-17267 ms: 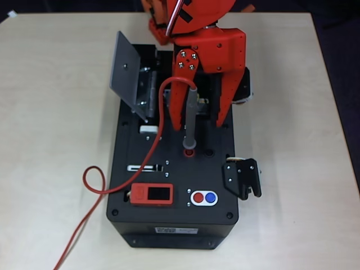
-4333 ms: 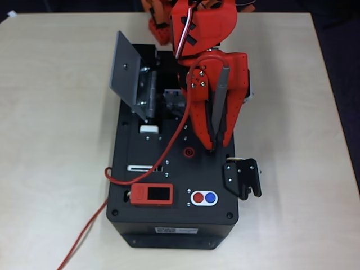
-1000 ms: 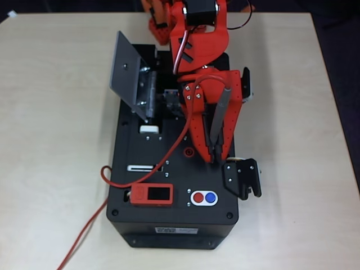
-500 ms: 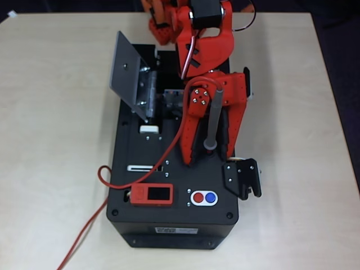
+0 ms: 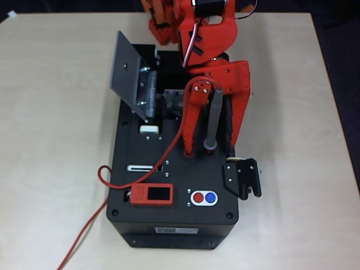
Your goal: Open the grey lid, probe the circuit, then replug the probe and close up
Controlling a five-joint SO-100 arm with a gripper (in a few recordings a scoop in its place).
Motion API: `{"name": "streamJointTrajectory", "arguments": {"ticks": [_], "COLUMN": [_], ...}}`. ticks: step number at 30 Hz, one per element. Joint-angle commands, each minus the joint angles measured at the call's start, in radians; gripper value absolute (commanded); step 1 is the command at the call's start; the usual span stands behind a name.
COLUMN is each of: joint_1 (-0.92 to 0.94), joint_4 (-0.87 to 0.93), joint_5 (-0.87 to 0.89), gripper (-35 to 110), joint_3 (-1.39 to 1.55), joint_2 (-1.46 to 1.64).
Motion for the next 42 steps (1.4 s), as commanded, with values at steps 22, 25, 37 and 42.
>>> {"name": "streamJointTrajectory", "arguments": {"ticks": [22, 25, 37, 42], "joint_1": [0.081, 0.098, 0.255, 0.376], "joint_4": [0.390, 0.489, 0.609, 0.635], "joint_5": [-0.127, -0.172, -0.522, -0.784], "gripper": [0, 0, 0, 0], "joint_3": [-0.175, -0.284, -0.624, -0.844], "joint_2": [0.166, 0.160, 0.167, 0.101]}}
